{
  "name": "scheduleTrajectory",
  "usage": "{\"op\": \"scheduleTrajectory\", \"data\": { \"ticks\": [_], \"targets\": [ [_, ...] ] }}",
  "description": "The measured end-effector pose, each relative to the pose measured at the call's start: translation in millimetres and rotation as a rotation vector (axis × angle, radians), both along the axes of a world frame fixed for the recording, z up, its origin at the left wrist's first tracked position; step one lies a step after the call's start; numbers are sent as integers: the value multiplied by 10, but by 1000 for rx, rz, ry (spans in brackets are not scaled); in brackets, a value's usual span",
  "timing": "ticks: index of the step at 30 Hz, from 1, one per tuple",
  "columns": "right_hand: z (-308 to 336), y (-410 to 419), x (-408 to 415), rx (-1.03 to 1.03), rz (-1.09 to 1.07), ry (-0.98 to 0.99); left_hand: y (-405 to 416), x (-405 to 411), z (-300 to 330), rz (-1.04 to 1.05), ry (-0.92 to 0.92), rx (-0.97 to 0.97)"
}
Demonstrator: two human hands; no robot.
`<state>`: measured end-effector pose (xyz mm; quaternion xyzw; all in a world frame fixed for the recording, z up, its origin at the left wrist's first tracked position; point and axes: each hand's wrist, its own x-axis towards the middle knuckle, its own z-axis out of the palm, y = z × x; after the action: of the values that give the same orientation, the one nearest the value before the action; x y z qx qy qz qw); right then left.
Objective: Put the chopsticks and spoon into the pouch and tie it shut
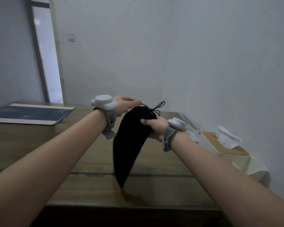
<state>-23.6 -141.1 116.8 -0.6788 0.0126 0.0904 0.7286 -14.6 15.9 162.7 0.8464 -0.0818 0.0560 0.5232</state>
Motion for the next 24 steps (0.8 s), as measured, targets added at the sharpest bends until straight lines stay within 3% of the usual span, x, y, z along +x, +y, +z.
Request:
{"op": "scheduleTrajectory", "data": {
  "ticks": [5,9,12,15,19,22,24],
  "targets": [
    [-239,69,75,436,-37,194,203,46,-251,41,129,28],
    [-739,134,61,524,-116,345,221,29,-773,15,252,143],
    [-1010,33,61,463,-151,428,235,38,-1110,-67,334,273],
    [-1138,-222,36,126,-131,458,228,79,-1293,-185,399,501],
    [-1085,-569,-55,-533,-65,473,121,113,-1401,-256,380,833],
    [-938,-707,-27,-1350,-11,166,70,166,-1419,-259,354,930],
    [-874,-632,-20,-1497,50,-102,57,192,-1441,-274,352,967]
  ]
}}
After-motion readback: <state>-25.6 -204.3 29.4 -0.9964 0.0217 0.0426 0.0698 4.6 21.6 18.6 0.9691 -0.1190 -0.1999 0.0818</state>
